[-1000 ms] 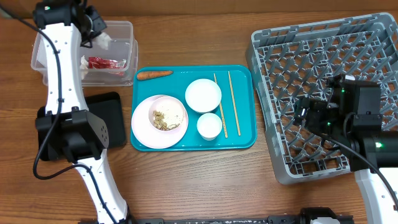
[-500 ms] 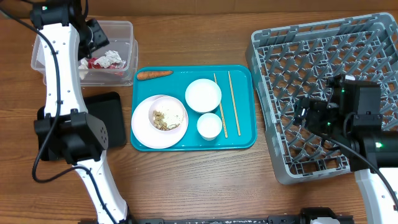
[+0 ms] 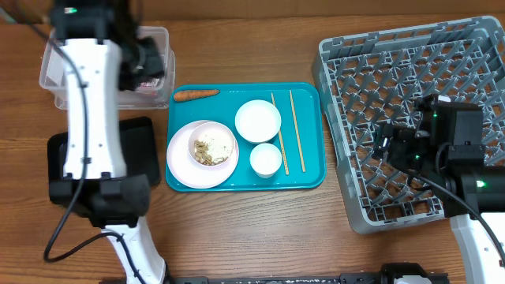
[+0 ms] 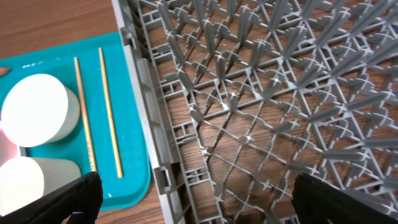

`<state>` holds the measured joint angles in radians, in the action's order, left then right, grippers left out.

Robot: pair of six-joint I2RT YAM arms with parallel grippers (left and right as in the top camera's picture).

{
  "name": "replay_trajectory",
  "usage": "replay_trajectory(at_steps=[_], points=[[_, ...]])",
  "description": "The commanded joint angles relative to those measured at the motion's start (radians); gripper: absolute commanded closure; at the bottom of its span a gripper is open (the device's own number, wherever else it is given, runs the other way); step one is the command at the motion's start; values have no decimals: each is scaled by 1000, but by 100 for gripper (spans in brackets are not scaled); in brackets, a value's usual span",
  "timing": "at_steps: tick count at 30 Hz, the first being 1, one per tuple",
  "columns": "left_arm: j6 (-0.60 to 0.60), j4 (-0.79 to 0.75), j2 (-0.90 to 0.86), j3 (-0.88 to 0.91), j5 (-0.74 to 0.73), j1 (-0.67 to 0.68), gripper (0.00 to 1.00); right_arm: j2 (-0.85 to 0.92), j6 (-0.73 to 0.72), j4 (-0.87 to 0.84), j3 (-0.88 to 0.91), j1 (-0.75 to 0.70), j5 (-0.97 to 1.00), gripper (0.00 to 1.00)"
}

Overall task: Sort waste into correct bins and load items into the dishwasher
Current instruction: 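Move the left gripper over the tray and grasp the white cup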

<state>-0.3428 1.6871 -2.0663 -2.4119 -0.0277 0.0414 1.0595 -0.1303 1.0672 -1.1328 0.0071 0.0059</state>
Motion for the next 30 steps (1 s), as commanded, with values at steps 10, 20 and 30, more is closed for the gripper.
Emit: replay_trajectory(at_steps=[10,20,30], points=[[-35,3,319,389,59,276,48,-4,3,8,-27,-3,27,0],[-51,-311,489,802,81,335,35,-4,3,-1,-27,-3,27,0],[63,-553,323,921,-96,392,43,-4,3,-5,-27,-3,26,0]])
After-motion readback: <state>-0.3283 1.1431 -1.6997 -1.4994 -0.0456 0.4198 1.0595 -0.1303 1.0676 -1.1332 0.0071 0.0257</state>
